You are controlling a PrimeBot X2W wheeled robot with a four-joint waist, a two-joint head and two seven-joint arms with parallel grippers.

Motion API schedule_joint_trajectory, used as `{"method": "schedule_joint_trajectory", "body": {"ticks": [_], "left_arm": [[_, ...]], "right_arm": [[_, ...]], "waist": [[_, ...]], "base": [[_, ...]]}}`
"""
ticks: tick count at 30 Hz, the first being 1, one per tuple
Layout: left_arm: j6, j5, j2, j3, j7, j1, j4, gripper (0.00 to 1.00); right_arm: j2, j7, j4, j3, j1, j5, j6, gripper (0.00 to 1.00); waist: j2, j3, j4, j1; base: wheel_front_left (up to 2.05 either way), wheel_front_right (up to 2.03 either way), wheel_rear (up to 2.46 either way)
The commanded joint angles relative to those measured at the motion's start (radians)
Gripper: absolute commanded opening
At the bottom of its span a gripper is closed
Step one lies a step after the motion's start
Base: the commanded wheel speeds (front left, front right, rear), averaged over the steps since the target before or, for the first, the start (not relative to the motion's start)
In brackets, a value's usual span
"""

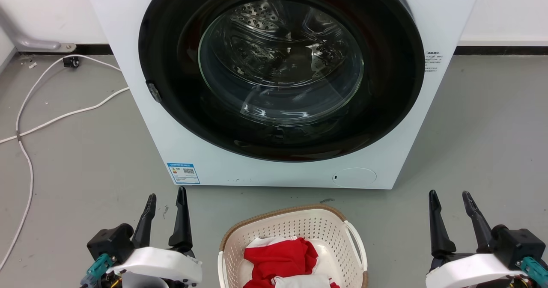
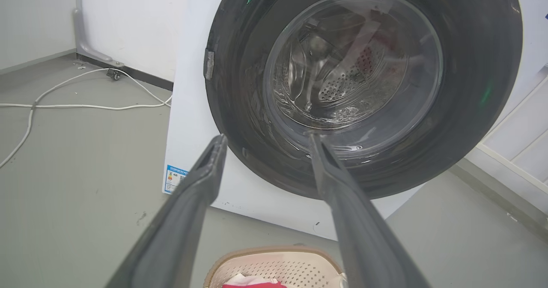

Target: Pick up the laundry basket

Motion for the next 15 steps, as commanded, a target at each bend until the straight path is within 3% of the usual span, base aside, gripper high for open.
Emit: {"method": "schedule_joint_trajectory", "body": {"ticks": [1,15], "left_arm": [[-0.004,0.033,0.005,-0.001,-0.012,0.008,-0.005,1.0],[-0.006,0.141,0.006,-0.008,-0.045,0.02,0.0,1.0]], "right_arm": [[-0.002,-0.013,-0.016,0.002,0.004,-0.038,0.0,1.0],[-0.002,-0.046,-0.034,0.003,0.023,-0.155,0.0,1.0]], "waist": [[0.0,0.0,0.0,0.0],[0.0,-0.001,-0.002,0.0]], "base": [[0.0,0.0,0.0],[0.0,0.0,0.0]]}}
